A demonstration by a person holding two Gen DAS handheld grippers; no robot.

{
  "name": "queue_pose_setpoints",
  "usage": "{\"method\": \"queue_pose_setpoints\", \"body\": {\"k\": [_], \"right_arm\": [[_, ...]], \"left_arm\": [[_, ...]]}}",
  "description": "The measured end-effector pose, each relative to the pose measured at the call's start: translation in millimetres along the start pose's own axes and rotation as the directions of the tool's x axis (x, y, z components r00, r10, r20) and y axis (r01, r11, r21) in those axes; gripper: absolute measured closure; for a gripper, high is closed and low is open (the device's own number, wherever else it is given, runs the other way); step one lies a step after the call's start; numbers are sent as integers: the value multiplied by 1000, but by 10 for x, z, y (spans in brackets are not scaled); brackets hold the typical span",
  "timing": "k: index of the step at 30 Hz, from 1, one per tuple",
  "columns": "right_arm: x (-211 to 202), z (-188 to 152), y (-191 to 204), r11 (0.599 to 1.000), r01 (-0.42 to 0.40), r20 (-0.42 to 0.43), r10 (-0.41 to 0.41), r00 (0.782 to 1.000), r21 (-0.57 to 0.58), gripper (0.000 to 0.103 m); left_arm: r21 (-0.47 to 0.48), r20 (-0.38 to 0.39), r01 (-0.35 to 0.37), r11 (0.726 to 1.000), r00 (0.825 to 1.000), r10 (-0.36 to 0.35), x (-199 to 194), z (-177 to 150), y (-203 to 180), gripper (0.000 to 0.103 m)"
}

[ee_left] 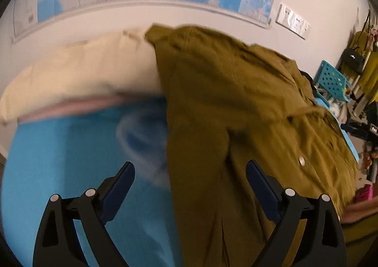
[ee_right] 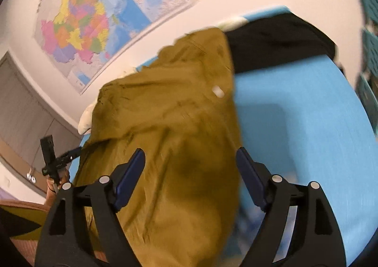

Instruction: Fold large clothes

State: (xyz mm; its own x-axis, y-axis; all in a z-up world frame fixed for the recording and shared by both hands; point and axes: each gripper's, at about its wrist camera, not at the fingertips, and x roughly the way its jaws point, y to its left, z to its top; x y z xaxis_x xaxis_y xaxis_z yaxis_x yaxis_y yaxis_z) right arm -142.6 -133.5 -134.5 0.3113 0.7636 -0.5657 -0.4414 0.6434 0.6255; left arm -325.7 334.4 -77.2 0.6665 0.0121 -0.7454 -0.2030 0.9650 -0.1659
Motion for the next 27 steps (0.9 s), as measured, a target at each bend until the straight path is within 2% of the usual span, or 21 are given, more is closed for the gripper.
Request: {"method": "queue_pose_setpoints", "body": {"k": [3, 8, 10, 15, 17, 20, 21, 23, 26, 27], "right_arm": [[-107, -226, -107, 999, -24, -9, 25, 1000, 43, 20], [-120, -521, -105, 999, -31, -56, 33, 998, 35, 18], [-131, -587, -64, 999, -39, -48, 40, 998, 24, 18], [-143, -731, 3, 993, -122, -57, 122, 991, 10, 17], [-115, -783, 86, 987, -160, -72, 159, 985, -15, 17], [-56, -828, 204, 966, -258, -108, 255, 961, -22, 22], [-36, -837, 231, 966, -256, -113, 252, 961, -30, 22], [-9, -839, 243, 966, -254, -110, 249, 962, -38, 29], [33, -823, 206, 953, -304, -97, 303, 948, 5, 42], [62, -817, 196, 949, -315, -96, 314, 944, 11, 46]], "left_arm": [[-24, -24, 34, 999, 999, -35, -44, -200, -10, 11], [-58, -63, 74, 996, 995, -77, -73, -404, -20, 11], [-53, -73, 86, 995, 993, -90, -97, -477, -46, 11], [-37, -85, 147, 988, 985, -150, -162, -641, -189, 8], [-39, -95, 207, 978, 973, -210, -191, -693, -243, 8], [-31, -105, 251, 968, 962, -252, -216, -748, -329, 7], [-35, -106, 267, 963, 957, -269, -219, -762, -342, 7], [-60, -101, 303, 951, 946, -307, -230, -788, -327, 7], [-92, -93, 303, 949, 946, -311, -223, -770, -306, 10], [-96, -89, 285, 954, 952, -293, -224, -767, -305, 19]]}}
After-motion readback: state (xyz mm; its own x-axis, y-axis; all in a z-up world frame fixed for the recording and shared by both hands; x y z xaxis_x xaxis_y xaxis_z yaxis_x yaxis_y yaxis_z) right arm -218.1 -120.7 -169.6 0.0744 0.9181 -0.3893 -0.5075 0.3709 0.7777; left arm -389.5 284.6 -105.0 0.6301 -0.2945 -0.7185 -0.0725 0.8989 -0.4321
